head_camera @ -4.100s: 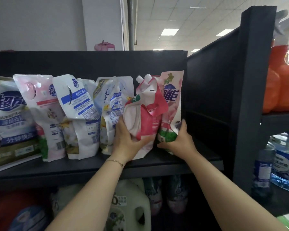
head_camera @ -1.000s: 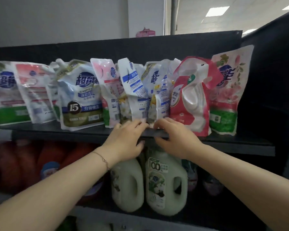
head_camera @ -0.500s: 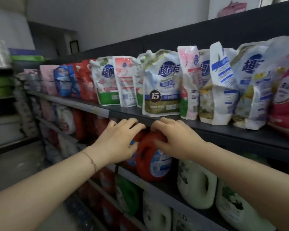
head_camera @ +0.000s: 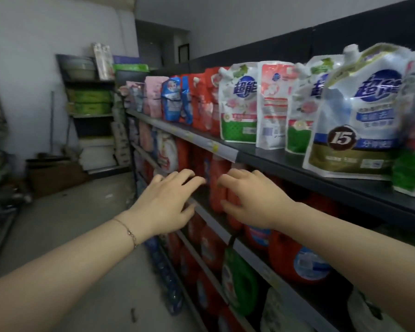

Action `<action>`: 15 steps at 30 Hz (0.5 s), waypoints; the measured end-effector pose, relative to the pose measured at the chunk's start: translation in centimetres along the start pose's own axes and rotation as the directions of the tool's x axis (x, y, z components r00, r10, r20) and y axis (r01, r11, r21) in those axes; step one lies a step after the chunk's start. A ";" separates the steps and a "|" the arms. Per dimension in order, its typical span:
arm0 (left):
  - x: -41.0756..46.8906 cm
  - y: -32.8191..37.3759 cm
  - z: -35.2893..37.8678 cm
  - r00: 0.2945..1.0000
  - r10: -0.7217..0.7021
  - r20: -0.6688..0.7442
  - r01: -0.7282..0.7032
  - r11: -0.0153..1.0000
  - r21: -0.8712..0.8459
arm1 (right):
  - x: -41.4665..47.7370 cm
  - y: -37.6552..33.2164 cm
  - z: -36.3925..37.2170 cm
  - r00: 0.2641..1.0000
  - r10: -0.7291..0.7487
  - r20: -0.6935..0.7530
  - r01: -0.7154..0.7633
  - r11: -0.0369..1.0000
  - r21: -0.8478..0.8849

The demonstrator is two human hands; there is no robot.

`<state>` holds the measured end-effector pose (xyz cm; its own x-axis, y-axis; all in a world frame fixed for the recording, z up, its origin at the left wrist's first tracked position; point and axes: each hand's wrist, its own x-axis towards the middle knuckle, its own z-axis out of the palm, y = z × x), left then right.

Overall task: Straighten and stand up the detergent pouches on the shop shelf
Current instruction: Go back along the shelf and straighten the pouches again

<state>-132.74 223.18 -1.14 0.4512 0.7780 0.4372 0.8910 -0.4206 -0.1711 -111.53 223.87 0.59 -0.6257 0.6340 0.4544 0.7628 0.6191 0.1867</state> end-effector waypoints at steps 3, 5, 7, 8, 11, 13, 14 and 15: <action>-0.1 -4.4 0.8 0.999 -0.052 0.010 0.052 0.999 0.010 | 4.8 -1.2 2.2 0.998 -0.066 0.024 0.066 0.998 0.023; 0.1 -7.6 1.4 0.996 -0.088 0.025 0.088 0.996 0.029 | 8.1 -1.9 3.5 0.994 -0.110 0.027 0.109 0.994 0.025; 0.7 -10.7 2.1 0.992 -0.119 0.034 0.118 0.992 0.042 | 11.5 -2.5 4.7 0.989 -0.146 0.012 0.145 0.989 0.030; 1.1 -12.2 2.4 0.991 -0.132 0.037 0.130 0.991 0.043 | 13.1 -2.7 5.2 0.987 -0.160 0.004 0.160 0.987 0.034; 2.2 -16.5 3.5 0.987 -0.152 0.048 0.149 0.987 0.064 | 18.2 -3.4 7.0 0.982 -0.191 0.001 0.191 0.981 0.041; 2.8 -19.6 4.0 0.984 -0.171 0.049 0.166 0.983 0.082 | 21.7 -4.0 8.2 0.979 -0.202 0.019 0.201 0.979 0.042; 3.1 -21.2 4.3 0.982 -0.183 0.042 0.179 0.980 0.090 | 23.4 -4.3 8.8 0.978 -0.207 0.017 0.206 0.977 0.046; 3.2 -22.8 4.5 0.980 -0.196 0.036 0.192 0.977 0.095 | 25.0 -4.6 9.4 0.977 -0.213 0.010 0.212 0.976 0.051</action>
<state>-151.38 237.32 0.20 0.2693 0.8618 0.4299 0.9617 -0.2170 -0.1675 -132.24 241.23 2.93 -0.7755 0.4925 0.3951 0.6034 0.7624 0.2339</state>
